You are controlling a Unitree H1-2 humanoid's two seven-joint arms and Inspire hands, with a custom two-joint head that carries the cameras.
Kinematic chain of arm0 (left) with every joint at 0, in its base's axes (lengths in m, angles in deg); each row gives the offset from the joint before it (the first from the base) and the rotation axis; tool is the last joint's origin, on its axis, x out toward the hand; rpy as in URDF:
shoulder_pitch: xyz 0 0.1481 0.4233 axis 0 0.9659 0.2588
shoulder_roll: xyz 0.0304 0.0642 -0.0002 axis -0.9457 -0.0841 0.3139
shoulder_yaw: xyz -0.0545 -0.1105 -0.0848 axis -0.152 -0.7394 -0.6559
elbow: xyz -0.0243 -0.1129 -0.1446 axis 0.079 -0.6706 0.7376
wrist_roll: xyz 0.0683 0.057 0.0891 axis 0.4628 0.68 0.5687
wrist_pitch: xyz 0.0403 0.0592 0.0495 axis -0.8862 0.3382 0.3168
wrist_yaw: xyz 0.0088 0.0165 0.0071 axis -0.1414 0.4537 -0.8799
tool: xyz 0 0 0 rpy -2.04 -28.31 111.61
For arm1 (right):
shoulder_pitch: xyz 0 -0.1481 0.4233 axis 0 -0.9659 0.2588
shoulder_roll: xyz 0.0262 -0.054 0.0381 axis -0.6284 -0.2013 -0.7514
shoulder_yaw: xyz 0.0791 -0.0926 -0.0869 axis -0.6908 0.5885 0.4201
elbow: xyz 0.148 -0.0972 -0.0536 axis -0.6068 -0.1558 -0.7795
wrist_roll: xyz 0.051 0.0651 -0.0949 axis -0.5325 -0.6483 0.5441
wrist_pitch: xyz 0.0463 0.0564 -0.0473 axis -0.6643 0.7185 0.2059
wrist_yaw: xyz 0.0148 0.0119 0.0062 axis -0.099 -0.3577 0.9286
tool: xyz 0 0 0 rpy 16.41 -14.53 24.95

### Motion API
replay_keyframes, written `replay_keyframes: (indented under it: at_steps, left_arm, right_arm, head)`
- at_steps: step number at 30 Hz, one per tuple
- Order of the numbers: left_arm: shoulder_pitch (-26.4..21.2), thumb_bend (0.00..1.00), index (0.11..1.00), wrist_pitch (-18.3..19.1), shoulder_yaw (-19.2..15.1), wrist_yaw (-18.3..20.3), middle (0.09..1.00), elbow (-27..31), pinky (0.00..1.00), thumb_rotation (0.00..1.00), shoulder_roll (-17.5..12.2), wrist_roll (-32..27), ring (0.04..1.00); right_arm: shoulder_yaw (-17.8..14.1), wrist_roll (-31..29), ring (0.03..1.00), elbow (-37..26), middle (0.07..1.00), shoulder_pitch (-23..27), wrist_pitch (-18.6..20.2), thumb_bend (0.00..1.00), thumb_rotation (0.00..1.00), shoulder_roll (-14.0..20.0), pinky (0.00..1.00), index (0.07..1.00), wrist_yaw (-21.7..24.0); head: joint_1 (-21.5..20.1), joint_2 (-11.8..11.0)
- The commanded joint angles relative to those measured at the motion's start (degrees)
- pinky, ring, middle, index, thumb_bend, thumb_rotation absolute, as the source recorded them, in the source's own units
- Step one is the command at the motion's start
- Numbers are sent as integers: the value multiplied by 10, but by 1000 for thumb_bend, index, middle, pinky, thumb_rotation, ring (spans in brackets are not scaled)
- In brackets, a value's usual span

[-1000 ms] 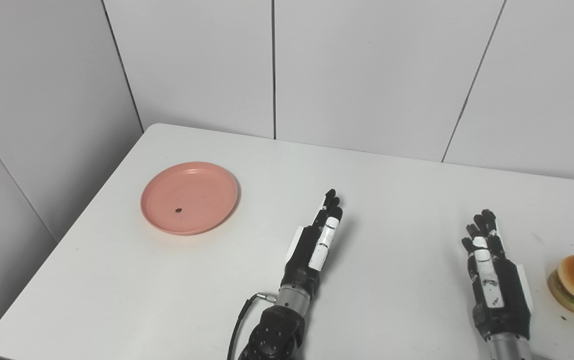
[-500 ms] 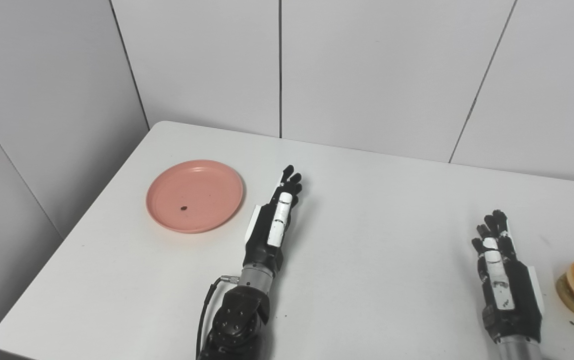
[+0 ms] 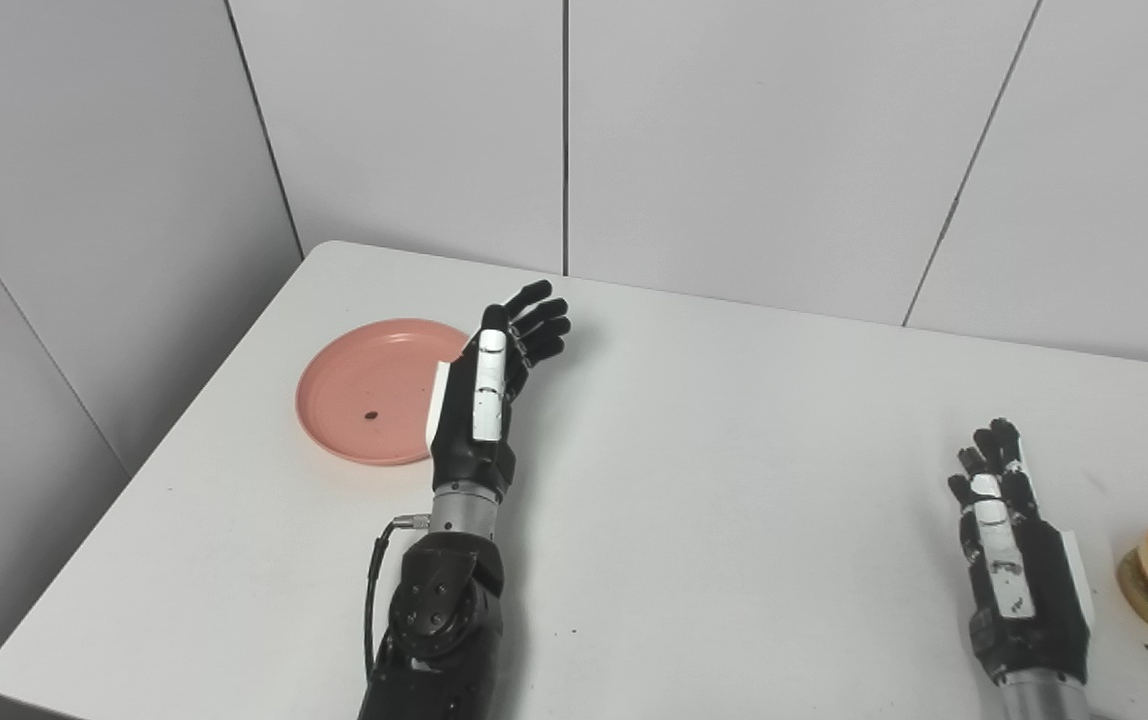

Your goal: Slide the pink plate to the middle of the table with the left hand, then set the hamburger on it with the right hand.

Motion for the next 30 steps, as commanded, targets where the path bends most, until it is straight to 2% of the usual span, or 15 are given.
replay_keyframes:
  at_steps: [1, 5, 9, 10, 16, 19, 26, 30]
  left_arm:
    - [-26, 698, 690, -31, -10, -13, 709, 20, 739, 1000, -10, 8, 714]
    - [-37, 699, 682, -44, -38, -38, 702, 6, 740, 1000, -26, 13, 710]
    - [-44, 717, 694, -65, -64, -46, 710, -16, 781, 1000, -46, 0, 725]
    - [-46, 707, 687, -71, -70, -49, 698, -21, 763, 1000, -51, -5, 708]
    - [-52, 705, 674, -90, -93, -67, 690, -38, 779, 1000, -77, 5, 715]
    - [-58, 714, 658, -102, -104, -87, 677, -47, 751, 1000, -87, 20, 699]
    - [-60, 779, 683, -102, -126, -107, 689, -71, 778, 1000, -115, 27, 710]
    - [-61, 752, 690, -106, -131, -128, 689, -94, 744, 1000, -131, 47, 701]
  right_arm:
    - [-2, 1, 1000, 5, 1000, -2, -32, 609, 776, 4, 1000, 1000, 6]
    - [-2, -2, 1000, 6, 1000, -1, -32, 614, 764, 4, 1000, 1000, 9]
    - [-2, 0, 1000, 6, 1000, 0, -33, 616, 764, 3, 1000, 1000, 8]
    - [-2, 1, 1000, 6, 1000, 0, -33, 614, 770, 4, 1000, 1000, 8]
    - [-4, -4, 1000, 2, 1000, 0, -28, 617, 759, 1, 1000, 1000, 5]
    - [-3, 2, 1000, 3, 1000, 0, -29, 612, 768, 3, 1000, 1000, 3]
    - [-3, 1, 1000, 9, 1000, 2, -33, 596, 774, 4, 1000, 998, 6]
    - [-3, 5, 1000, 8, 1000, 2, -35, 609, 780, 4, 1000, 999, 4]
  head:
    - [0, 1]
    - [0, 1]
    - [0, 0]
    - [0, 0]
    - [2, 4]
    - [2, 4]
    - [1, 1]
    - [1, 0]
